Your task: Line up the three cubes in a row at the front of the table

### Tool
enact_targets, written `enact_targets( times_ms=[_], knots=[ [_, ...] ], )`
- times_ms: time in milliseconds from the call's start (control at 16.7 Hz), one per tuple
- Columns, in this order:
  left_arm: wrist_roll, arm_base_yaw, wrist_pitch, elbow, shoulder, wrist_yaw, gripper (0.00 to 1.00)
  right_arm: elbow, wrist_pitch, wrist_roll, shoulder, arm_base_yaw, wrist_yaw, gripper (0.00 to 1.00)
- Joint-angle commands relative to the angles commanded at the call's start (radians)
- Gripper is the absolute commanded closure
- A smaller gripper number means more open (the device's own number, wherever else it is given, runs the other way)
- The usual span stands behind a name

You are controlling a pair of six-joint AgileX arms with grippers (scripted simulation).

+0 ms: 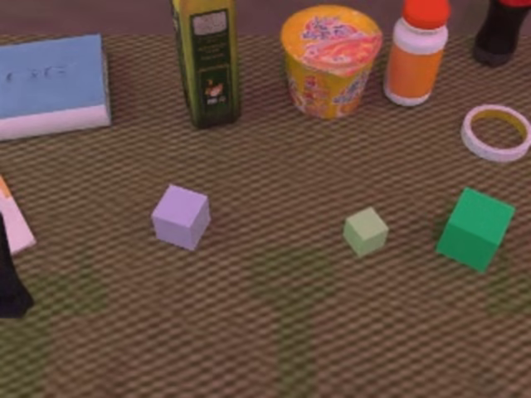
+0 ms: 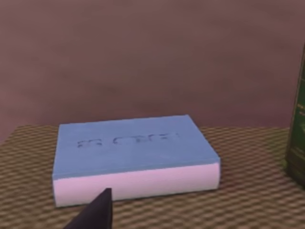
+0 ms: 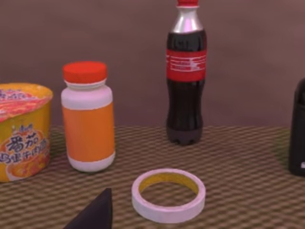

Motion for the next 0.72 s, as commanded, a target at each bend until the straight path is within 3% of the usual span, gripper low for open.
enact_targets(
  times_ms=[360,720],
  knots=[
    [0.0,0.0,0.0,0.0,0.0,0.0,0.0,0.103,-0.069,0.002,0.103,0.029,0.003,0.0],
    [0.0,0.0,0.0,0.0,0.0,0.0,0.0,0.518,-0.335,0.008,0.573,0.151,0.001,0.0]
  ],
)
